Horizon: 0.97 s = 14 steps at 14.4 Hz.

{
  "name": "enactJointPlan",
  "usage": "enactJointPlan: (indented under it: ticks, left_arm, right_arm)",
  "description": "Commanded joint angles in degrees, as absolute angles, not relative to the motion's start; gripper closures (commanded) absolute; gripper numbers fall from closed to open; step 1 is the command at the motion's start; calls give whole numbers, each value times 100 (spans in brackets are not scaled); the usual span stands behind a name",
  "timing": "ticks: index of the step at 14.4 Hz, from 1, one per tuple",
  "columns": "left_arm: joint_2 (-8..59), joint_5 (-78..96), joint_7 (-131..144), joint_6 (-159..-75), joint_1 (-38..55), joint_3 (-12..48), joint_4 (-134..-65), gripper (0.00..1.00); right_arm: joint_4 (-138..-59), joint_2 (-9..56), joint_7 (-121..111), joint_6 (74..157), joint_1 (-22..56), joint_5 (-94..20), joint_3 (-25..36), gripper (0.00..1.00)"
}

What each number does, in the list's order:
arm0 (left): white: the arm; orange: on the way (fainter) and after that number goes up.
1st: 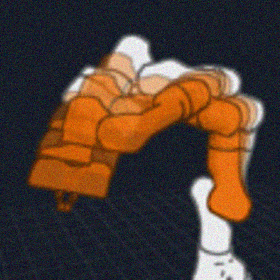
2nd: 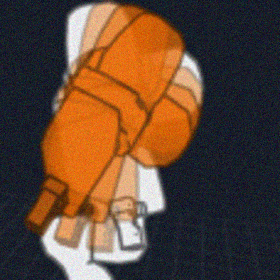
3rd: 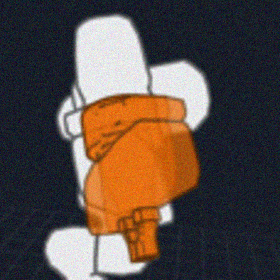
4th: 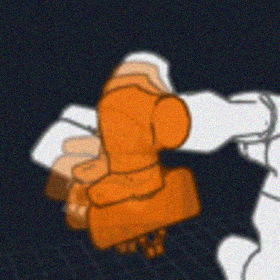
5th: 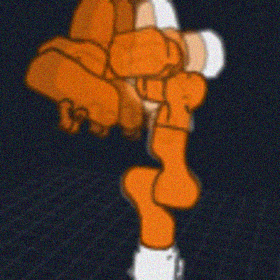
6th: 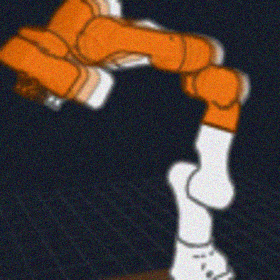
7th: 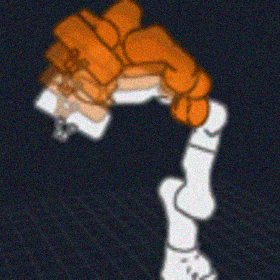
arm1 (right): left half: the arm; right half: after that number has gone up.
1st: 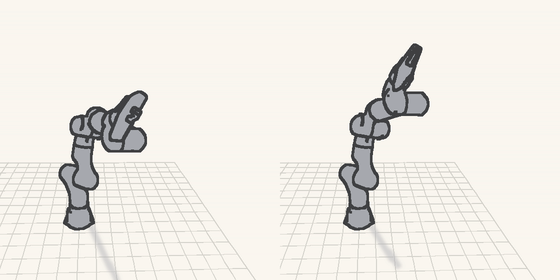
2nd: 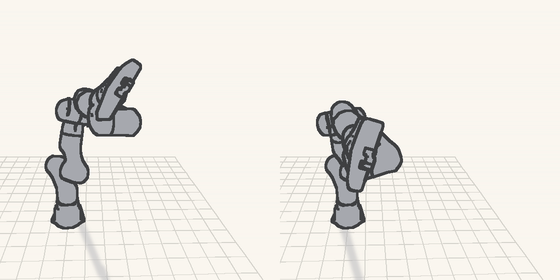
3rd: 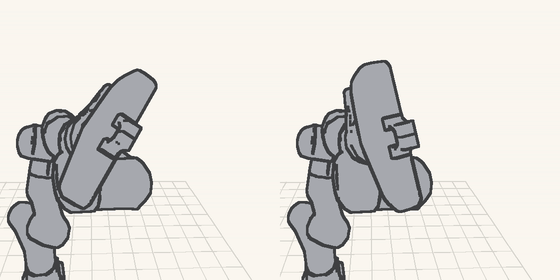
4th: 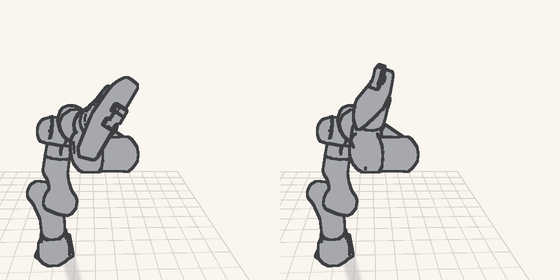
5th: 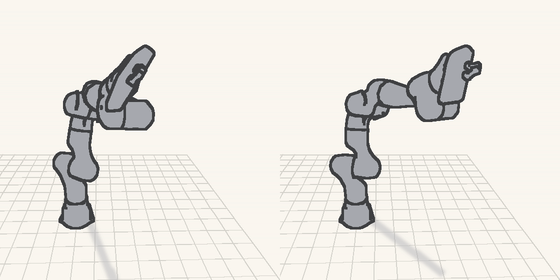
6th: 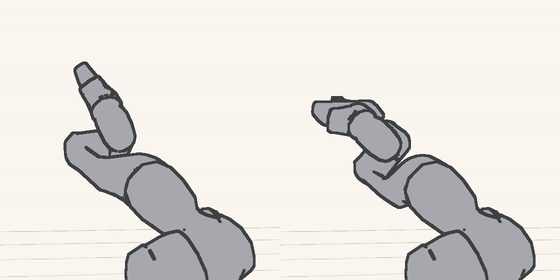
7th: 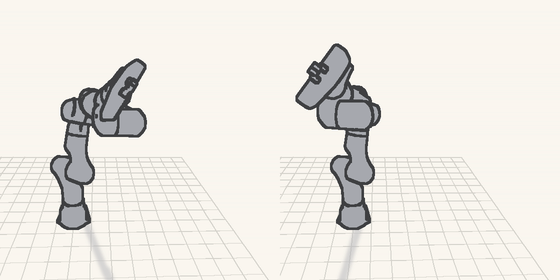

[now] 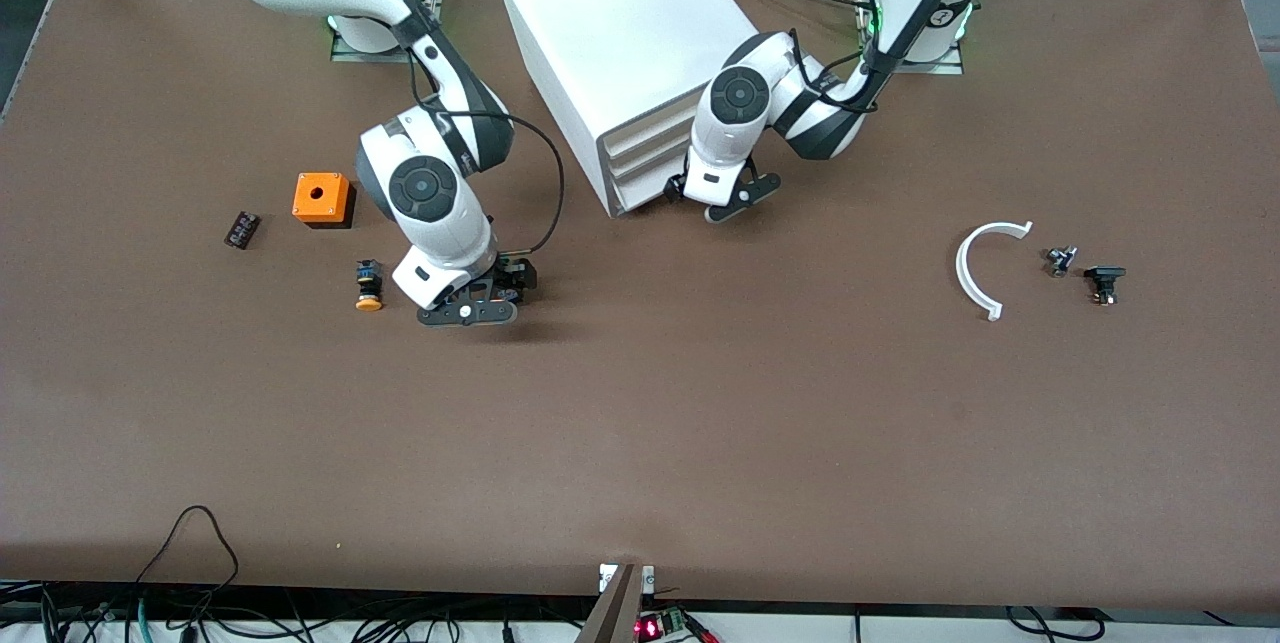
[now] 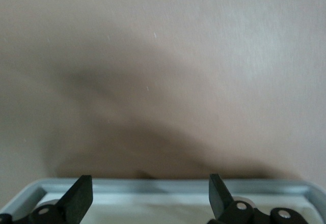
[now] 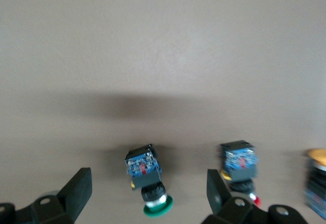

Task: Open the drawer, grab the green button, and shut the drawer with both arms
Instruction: 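Open the right gripper to set the green button beside the red button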

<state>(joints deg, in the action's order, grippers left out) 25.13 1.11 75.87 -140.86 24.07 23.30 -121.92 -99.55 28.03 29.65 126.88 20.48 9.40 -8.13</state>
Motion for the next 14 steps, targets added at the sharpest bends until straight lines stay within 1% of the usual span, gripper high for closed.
enactJointPlan:
  ticks: [1,2,4,7,8,10,12,14]
  left_arm:
    - [2452,0,7699,-14054,2417,2434,-12287,0]
    - [2443,9,7699,-14054,2417,2435,-12287,0]
    - [2356,18,7708,-14036,2347,2382,-12252,0]
    - [1970,9,7726,-13913,1891,2347,-12199,0]
    - [1864,9,7682,-13930,1646,2321,-12121,0]
    - [1671,-26,7708,-13913,1416,2285,-11735,0]
    - [1294,-53,7656,-13887,1030,2294,-11646,0]
    - [968,-53,6765,-13450,591,2303,-11541,0]
  right_arm:
    - [-8934,2716,3085,11308,1995,941,-853,0]
    - [-8616,2716,3085,10850,1960,888,-853,0]
    - [-8289,2550,3050,10338,1838,879,-853,0]
    - [-8279,2023,2893,10231,1320,896,-870,0]
    - [-8271,1856,2648,10065,1127,896,-861,0]
    - [-8262,1540,1989,9757,784,905,-827,0]
    - [-8323,1241,1601,9651,494,914,-704,0]
    - [-8384,968,1521,9301,256,905,-555,0]
